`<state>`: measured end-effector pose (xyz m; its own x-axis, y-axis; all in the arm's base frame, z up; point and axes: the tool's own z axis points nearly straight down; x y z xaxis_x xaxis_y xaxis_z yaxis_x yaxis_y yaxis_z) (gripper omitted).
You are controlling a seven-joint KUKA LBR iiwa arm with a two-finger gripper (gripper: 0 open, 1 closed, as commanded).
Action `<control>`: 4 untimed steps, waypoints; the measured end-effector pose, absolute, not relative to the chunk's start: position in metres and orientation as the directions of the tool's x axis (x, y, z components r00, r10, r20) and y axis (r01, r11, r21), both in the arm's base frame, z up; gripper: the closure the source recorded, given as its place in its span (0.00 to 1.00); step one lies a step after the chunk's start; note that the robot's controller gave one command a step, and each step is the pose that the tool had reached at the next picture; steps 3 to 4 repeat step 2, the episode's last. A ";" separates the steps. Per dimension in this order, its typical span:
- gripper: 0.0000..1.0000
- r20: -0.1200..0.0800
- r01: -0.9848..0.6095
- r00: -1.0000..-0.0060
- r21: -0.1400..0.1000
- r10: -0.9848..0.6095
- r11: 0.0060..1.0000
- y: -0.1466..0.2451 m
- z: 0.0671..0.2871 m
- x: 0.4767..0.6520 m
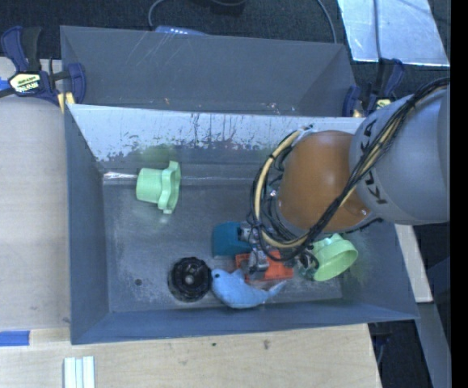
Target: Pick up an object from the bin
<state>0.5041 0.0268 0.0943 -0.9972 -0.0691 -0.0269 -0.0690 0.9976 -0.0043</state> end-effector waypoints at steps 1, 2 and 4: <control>1.00 -0.027 -0.069 -0.997 -0.004 -0.069 0.998 0.027 0.094 0.504; 1.00 -0.023 -0.092 -0.996 -0.005 -0.092 0.996 0.031 0.238 0.513; 1.00 -0.023 -0.092 -0.996 -0.005 -0.092 0.996 0.031 0.238 0.513</control>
Offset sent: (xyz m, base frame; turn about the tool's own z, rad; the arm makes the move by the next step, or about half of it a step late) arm 0.0092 0.0047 0.1458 -0.0251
